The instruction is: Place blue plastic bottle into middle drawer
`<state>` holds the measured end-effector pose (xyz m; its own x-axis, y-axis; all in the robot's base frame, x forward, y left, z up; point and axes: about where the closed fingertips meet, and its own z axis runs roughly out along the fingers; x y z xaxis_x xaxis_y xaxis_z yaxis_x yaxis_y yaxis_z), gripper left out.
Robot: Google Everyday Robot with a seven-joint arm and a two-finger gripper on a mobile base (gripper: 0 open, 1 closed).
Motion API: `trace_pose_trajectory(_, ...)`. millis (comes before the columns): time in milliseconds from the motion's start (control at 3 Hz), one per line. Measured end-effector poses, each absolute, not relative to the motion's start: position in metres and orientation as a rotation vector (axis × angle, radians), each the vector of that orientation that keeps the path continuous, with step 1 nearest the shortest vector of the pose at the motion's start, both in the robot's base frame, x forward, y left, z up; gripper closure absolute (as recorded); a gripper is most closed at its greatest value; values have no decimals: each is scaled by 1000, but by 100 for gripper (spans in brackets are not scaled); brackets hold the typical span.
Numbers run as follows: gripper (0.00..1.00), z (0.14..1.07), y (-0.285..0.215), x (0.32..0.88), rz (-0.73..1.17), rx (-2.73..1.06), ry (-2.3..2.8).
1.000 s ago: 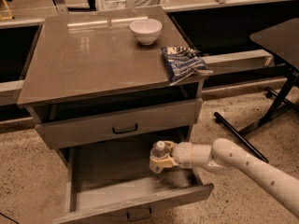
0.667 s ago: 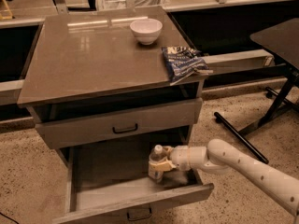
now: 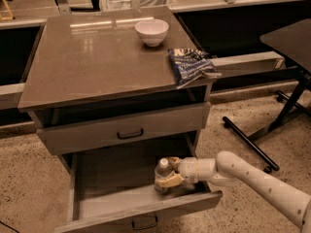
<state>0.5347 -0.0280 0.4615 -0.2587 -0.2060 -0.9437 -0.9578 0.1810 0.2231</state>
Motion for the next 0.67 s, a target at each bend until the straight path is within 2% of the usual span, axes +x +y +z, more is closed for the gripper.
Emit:
trace_pose_trajectory(333, 0, 481, -16, 534, 1155, -1179, 1564)
trace_pose_trajectory(667, 0, 525, -21, 528, 1084, -1220, 1443)
